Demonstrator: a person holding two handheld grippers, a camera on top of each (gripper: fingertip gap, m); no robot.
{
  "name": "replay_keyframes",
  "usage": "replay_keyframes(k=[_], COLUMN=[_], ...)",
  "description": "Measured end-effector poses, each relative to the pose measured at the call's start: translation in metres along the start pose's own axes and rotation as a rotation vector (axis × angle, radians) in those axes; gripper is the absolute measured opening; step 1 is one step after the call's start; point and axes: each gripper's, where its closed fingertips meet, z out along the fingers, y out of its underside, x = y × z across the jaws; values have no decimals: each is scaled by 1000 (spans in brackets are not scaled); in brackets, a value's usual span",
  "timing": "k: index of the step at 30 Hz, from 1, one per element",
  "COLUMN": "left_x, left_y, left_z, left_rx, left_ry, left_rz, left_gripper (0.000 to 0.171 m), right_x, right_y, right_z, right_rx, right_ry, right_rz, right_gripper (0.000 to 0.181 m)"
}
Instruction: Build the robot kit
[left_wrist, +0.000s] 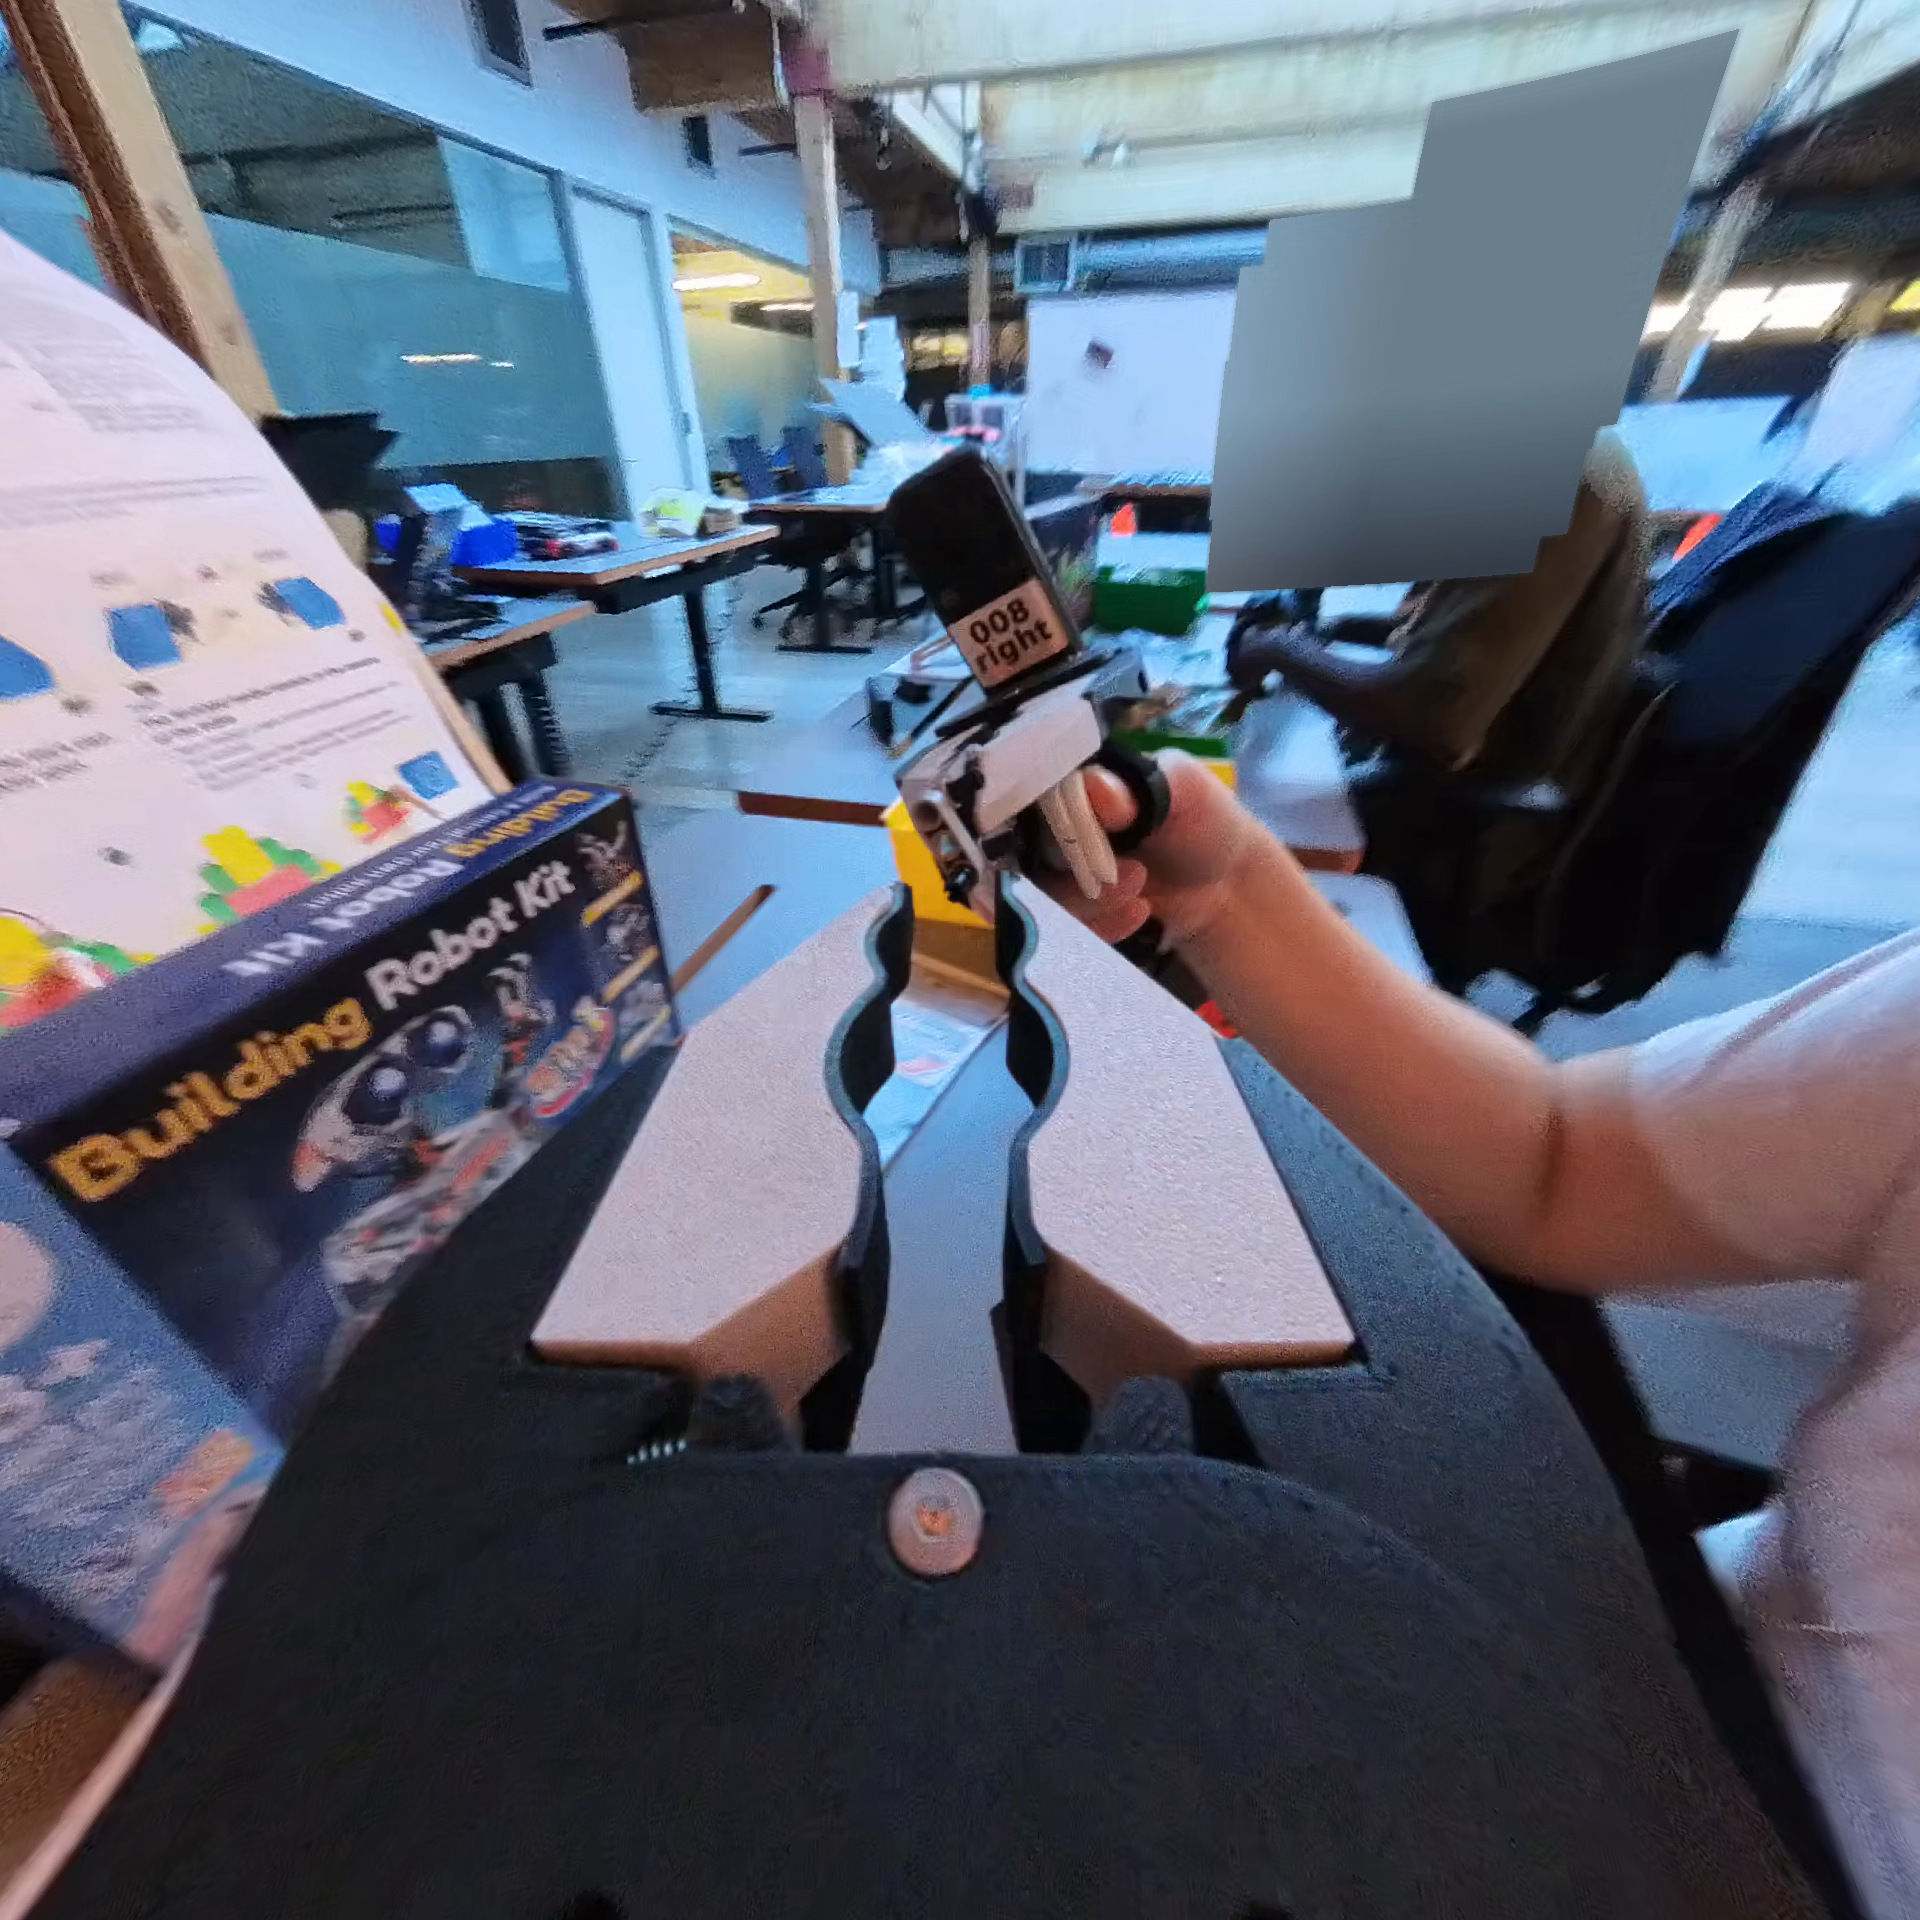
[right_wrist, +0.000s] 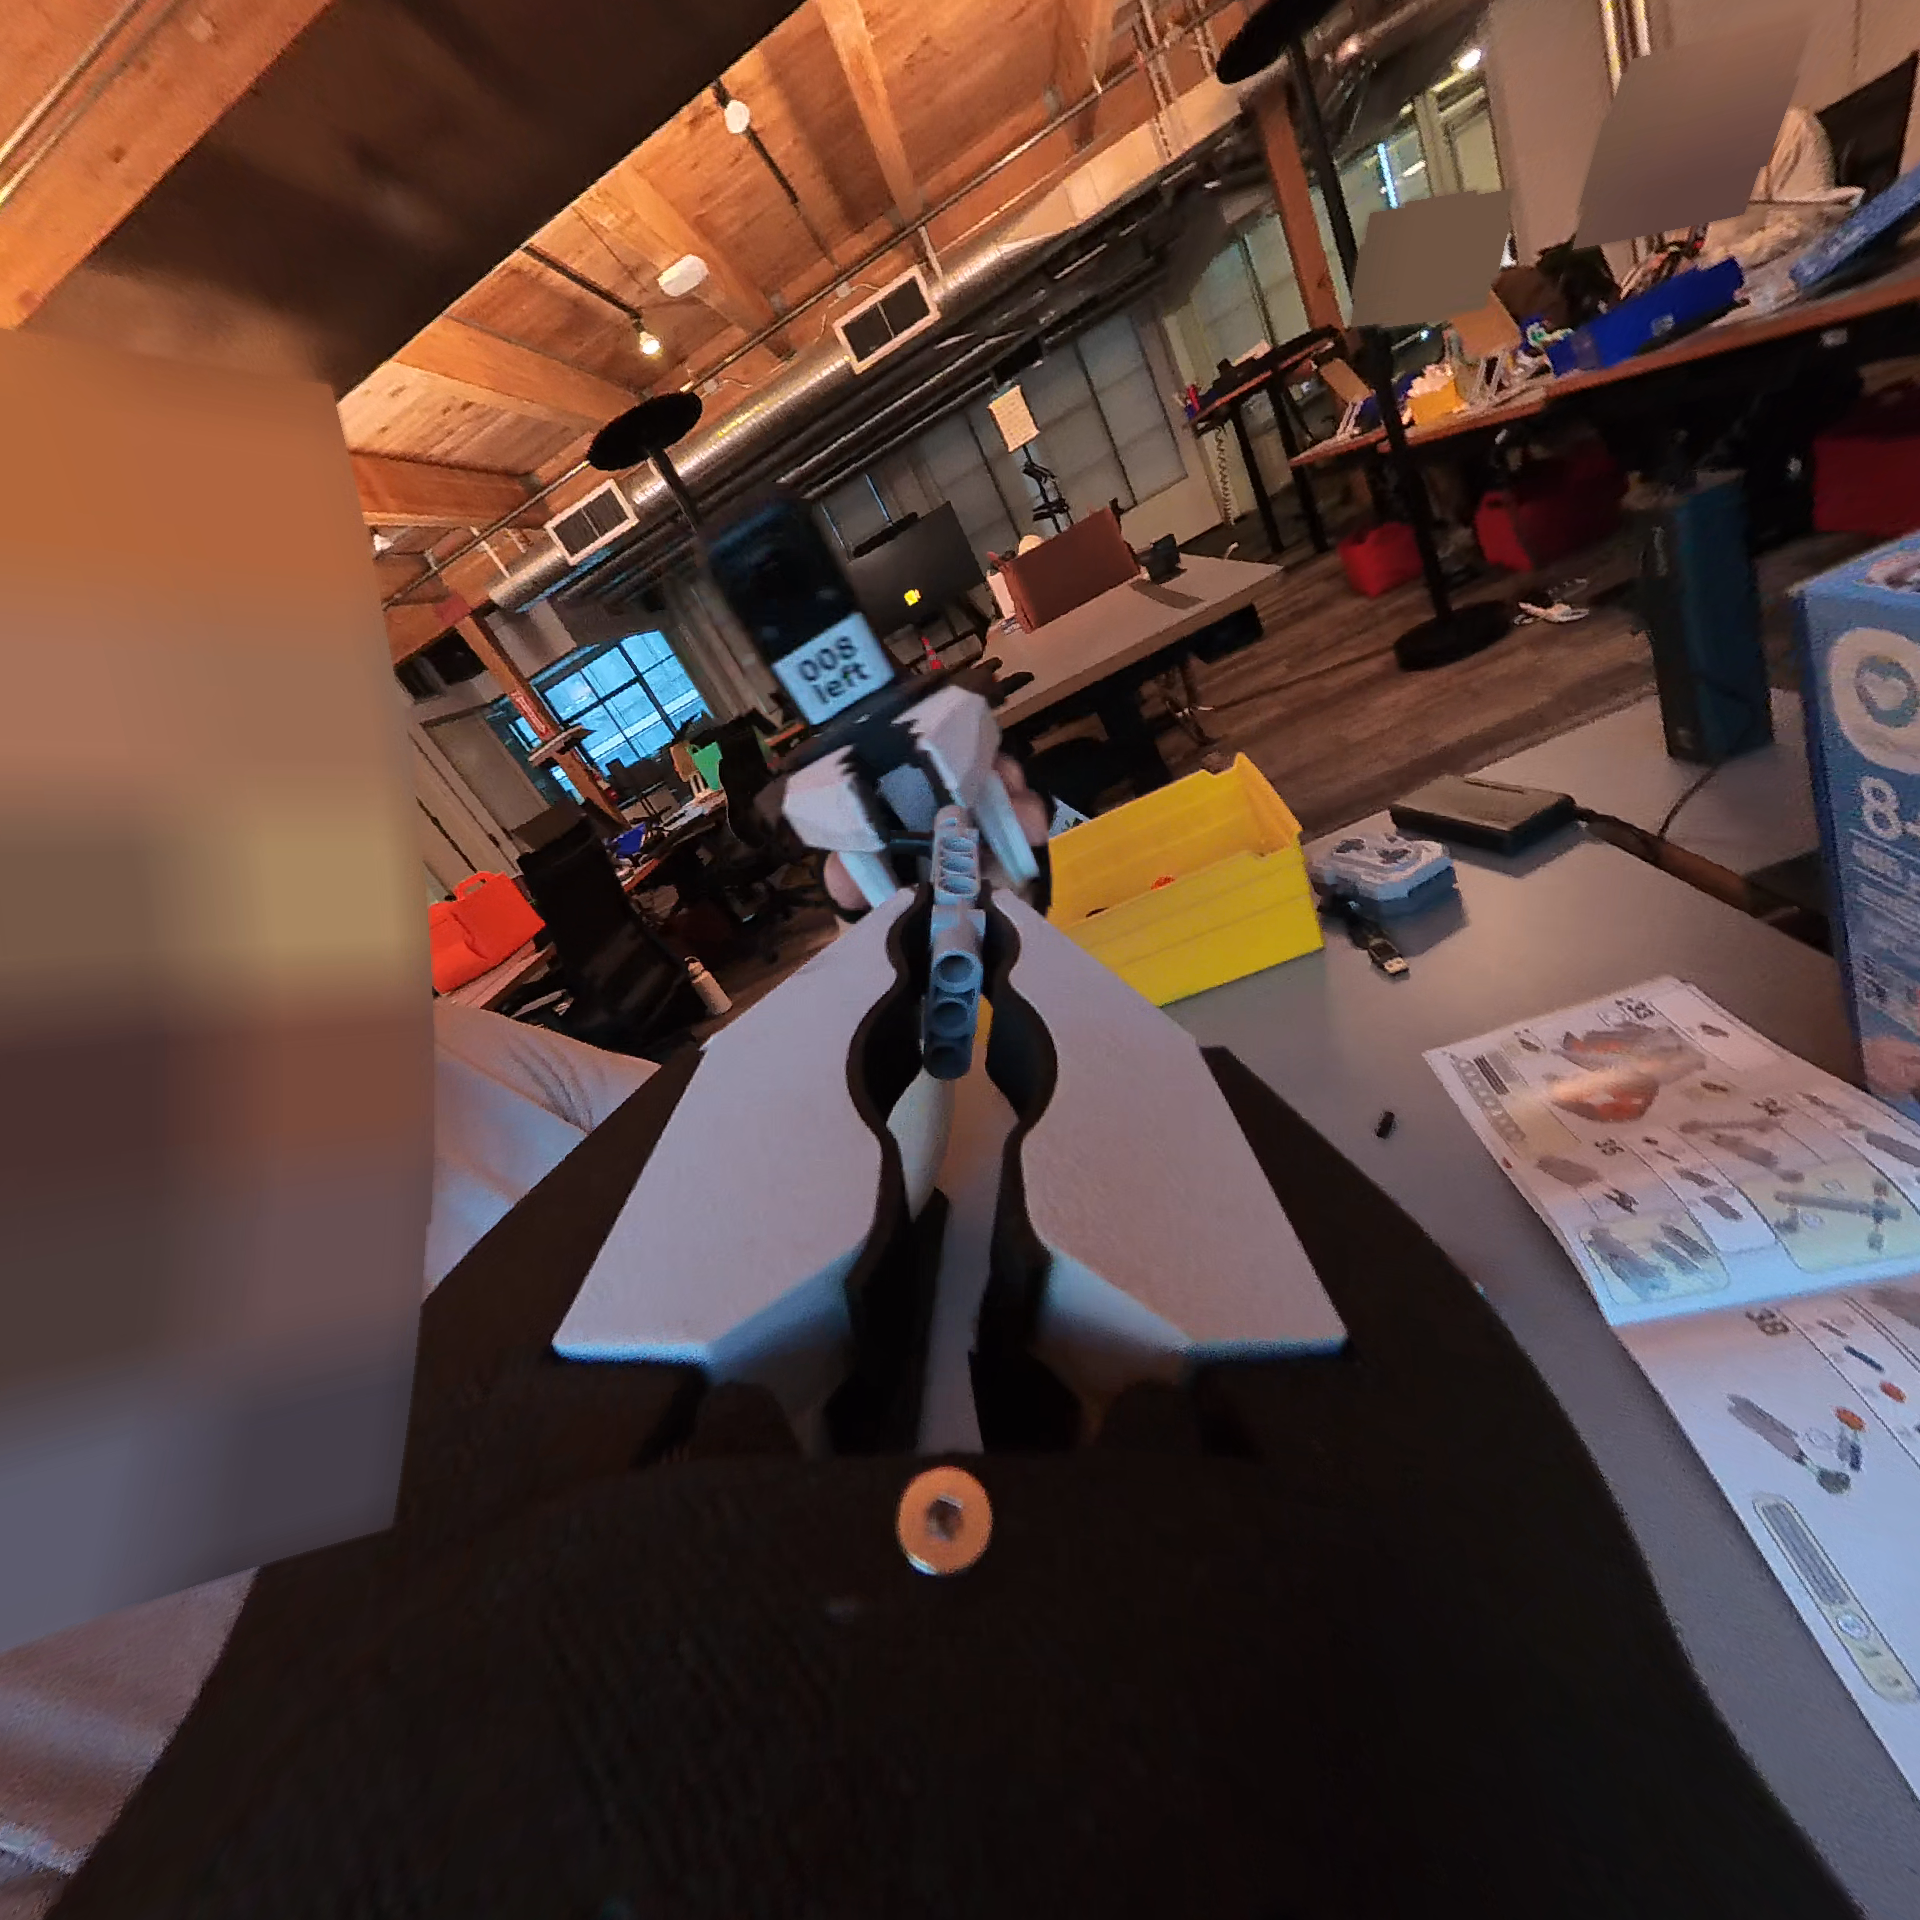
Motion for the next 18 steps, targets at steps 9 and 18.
replay_keyframes(k=[9,18], left_x=[3,2], left_y=[1,6], left_z=[8,14], left_rx=[35,52], left_ry=[112,155], left_rz=[-255,-297], left_gripper=[11,1], right_x=[-8,-3], right_y=[0,0], right_z=[7,7], right_rx=[-9,-11], right_ry=[24,39], right_rz=[-61,-71], right_gripper=[5,5])
